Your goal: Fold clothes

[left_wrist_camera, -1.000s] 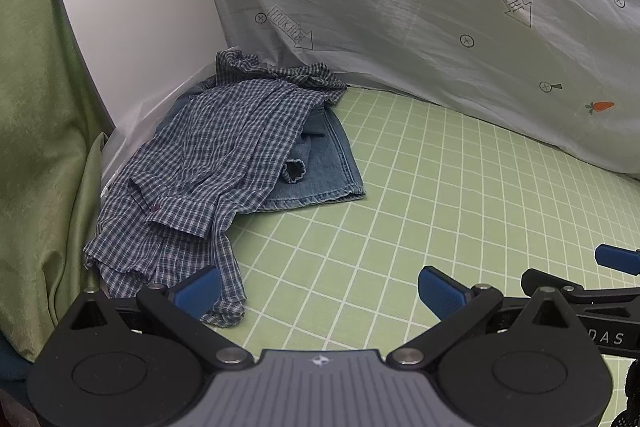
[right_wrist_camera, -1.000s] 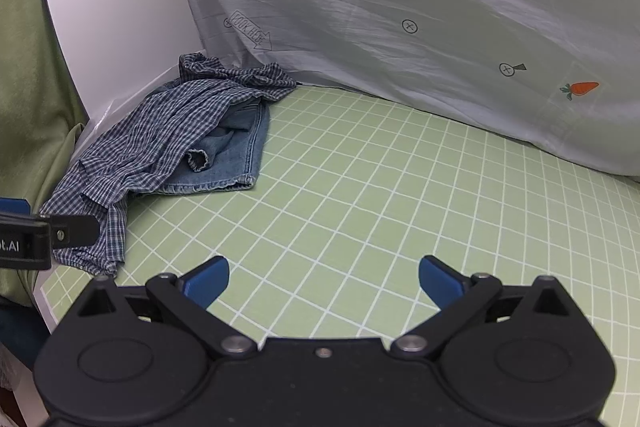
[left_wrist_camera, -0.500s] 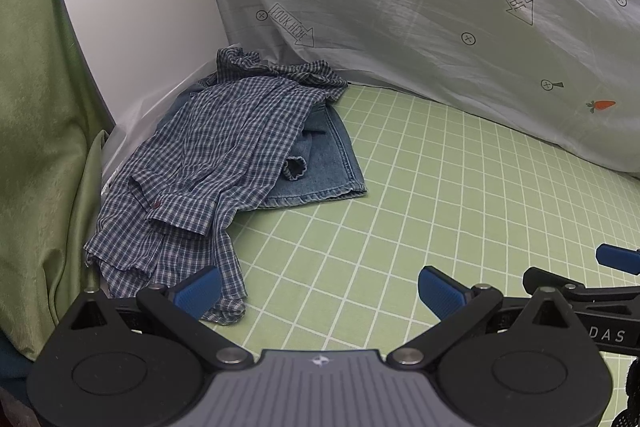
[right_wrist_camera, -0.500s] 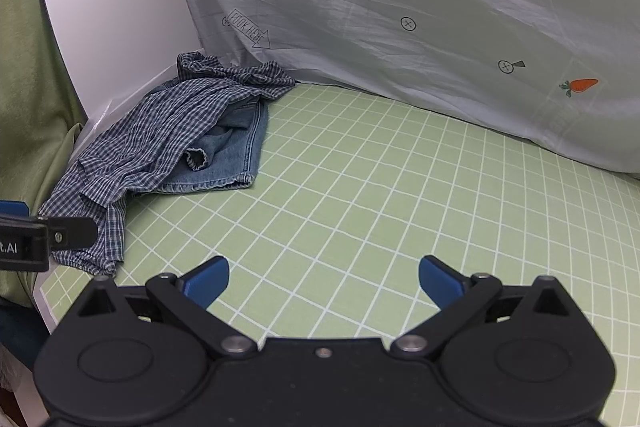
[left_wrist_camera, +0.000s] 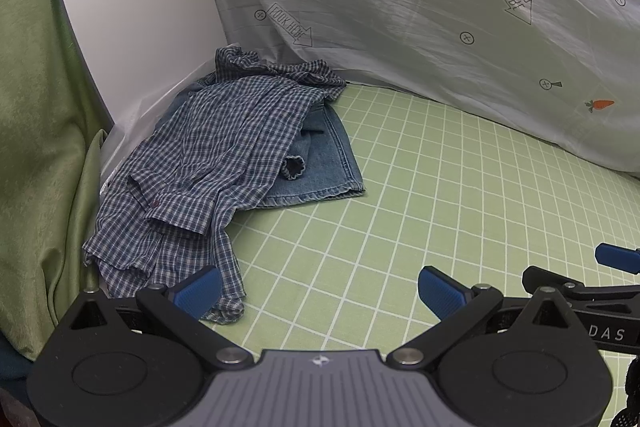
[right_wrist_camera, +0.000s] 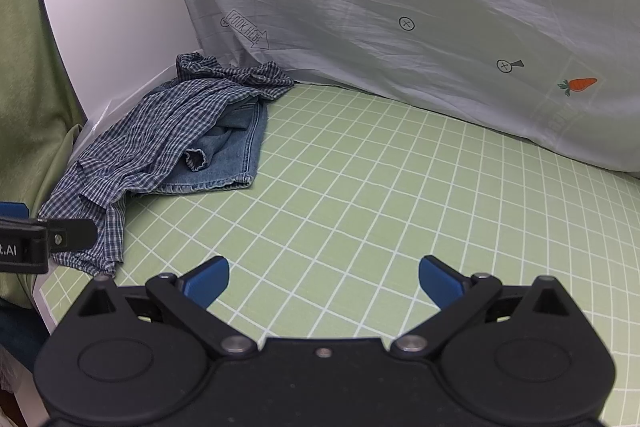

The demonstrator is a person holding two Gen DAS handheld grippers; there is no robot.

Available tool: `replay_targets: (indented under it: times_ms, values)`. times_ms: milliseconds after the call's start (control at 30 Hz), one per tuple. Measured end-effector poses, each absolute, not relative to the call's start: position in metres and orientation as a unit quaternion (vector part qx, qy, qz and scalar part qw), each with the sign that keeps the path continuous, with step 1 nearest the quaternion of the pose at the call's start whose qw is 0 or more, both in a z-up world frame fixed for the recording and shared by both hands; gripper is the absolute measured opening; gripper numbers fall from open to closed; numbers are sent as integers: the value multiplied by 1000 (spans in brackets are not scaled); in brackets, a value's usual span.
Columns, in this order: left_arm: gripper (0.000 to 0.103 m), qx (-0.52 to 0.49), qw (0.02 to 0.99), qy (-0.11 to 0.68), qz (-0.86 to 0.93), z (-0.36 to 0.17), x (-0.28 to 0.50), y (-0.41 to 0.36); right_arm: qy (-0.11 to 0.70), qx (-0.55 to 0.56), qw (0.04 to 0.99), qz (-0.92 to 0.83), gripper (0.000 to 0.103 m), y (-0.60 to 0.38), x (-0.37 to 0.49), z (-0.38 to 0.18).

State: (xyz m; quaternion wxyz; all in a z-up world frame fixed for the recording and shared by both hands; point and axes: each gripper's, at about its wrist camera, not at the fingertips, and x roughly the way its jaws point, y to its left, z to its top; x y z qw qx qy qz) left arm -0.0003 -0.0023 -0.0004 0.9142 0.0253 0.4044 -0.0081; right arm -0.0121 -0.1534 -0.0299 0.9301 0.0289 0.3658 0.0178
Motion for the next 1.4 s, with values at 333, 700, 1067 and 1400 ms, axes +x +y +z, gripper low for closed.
replay_targets:
  times_ms: [333,700,1067,1400]
  values:
    - [103,25,913,406,-11,-1,0,-1,366,31,930,14,102,-154,-12,-30]
    - [103,21,911,411,-12,-5,10,3,369,19,929,17,102,-149,-6,-32]
    - [103,10,911,413,6,-11,58,25,361,-4,932,26,103,-137,40,-27]
    - [103,-1,909,413,65,-25,163,111,337,-11,940,52,103,-89,152,-14]
